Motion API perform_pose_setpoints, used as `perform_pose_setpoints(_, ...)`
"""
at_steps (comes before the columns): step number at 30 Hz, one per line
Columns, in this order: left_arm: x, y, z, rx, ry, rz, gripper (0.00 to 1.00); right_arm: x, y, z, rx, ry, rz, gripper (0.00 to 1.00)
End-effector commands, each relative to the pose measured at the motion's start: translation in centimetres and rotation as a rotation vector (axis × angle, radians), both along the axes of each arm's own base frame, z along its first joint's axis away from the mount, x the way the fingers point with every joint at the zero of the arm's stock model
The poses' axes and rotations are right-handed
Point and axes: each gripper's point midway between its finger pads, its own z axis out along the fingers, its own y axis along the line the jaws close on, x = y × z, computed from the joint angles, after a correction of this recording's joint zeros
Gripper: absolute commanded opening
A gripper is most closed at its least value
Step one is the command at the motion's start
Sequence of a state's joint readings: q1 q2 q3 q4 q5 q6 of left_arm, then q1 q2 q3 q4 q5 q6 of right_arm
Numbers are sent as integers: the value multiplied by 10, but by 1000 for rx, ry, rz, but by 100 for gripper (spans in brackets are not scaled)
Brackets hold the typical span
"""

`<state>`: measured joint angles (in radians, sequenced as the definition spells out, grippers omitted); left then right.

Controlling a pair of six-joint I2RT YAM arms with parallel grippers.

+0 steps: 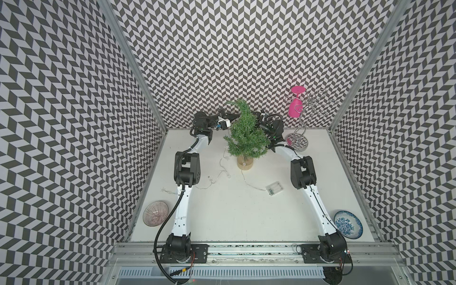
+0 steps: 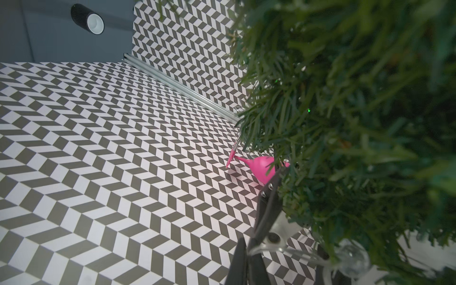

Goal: Wrap string light around the christmas tree
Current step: Wrap the light string around the Christmas tree.

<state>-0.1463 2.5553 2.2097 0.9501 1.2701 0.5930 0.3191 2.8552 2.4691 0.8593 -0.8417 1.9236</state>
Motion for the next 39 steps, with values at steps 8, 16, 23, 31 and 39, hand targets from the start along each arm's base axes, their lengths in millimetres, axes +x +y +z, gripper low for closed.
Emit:
perform_pose_setpoints(8,-16,-25,-7,20,-37,-72,4,-18,2,35,143,-72,22,78)
perform_pose_setpoints(16,-18,-35,-23,28,-7,-94,6,-23,-7,60,205,-149,-14,76)
perform_pose_setpoints(23,-18,-37,-26,30,-3,-97,13,-32,-17,83,260,-235,-35,70)
perform_pose_setpoints(31,-16,-32,-22,17,-17,-79,40,-26,-39,87,296,-262,-89,62)
perform_pose_setpoints(39,-1,0,0,-47,-6,26,99,-20,-46,88,262,-277,-124,58)
